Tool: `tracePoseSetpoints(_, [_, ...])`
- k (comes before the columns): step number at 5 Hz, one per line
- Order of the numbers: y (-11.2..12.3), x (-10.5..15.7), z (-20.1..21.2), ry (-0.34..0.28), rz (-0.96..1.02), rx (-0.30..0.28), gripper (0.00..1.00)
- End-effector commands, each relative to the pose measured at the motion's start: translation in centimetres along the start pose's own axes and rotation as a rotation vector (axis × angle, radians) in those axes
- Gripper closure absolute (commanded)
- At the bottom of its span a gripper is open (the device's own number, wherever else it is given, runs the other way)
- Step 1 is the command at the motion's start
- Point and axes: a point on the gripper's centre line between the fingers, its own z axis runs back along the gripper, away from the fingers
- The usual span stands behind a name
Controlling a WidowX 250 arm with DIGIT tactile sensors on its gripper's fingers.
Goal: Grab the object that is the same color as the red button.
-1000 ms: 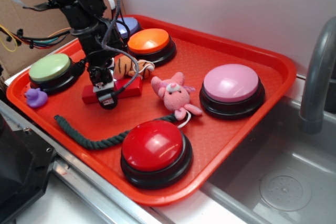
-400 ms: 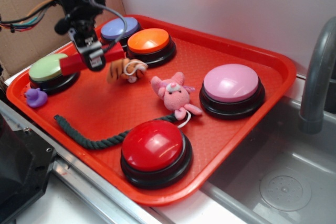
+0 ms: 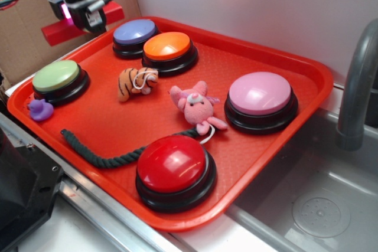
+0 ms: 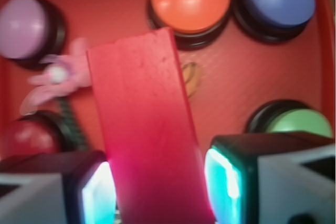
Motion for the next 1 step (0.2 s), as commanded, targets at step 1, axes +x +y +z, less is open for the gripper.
tracePoseSetpoints(1, [-1.41, 0.34, 2.24, -0.079, 0.006, -0.023, 1.00])
